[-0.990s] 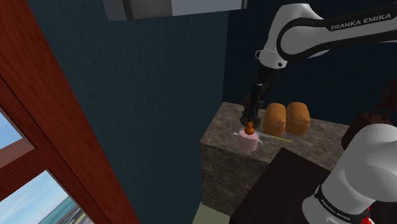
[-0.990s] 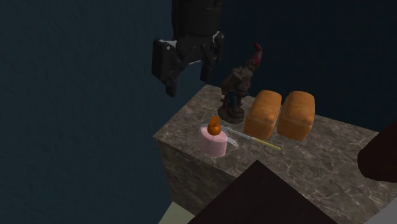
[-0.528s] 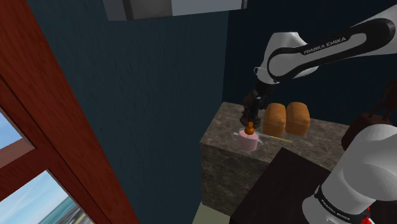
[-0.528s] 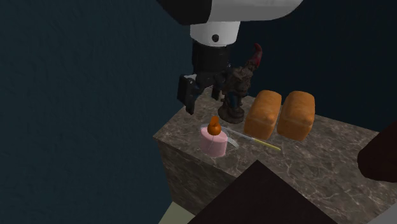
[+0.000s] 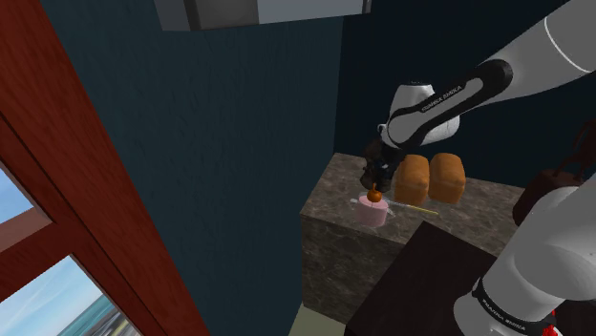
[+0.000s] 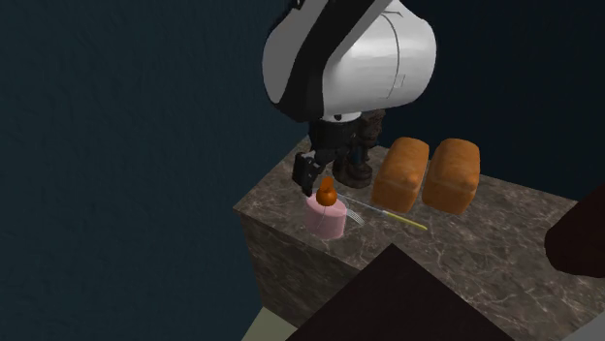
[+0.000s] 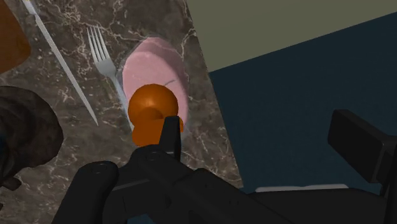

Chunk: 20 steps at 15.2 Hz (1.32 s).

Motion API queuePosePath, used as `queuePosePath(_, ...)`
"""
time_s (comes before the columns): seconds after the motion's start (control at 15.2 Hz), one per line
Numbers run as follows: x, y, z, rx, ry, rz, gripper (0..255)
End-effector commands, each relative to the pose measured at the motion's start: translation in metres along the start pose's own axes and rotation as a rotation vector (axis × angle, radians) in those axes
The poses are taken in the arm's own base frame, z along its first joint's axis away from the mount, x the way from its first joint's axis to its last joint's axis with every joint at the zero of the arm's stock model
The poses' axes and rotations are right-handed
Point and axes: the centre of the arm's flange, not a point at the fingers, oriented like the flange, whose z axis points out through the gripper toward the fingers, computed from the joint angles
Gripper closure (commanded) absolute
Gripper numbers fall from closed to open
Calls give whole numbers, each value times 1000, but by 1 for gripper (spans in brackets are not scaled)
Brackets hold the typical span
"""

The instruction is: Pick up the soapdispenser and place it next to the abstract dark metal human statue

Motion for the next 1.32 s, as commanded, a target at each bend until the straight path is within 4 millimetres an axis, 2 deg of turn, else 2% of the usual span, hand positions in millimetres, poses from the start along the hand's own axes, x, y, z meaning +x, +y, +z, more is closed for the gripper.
queuePosePath(0.0,0,16,25,-8,-8,-2,0)
queuePosePath(0.66,5,83,132,-33,-50,-8,0)
queuePosePath(1.12,3,84,169,-33,-50,-8,0)
queuePosePath(1.25,3,84,172,-33,-50,-8,0)
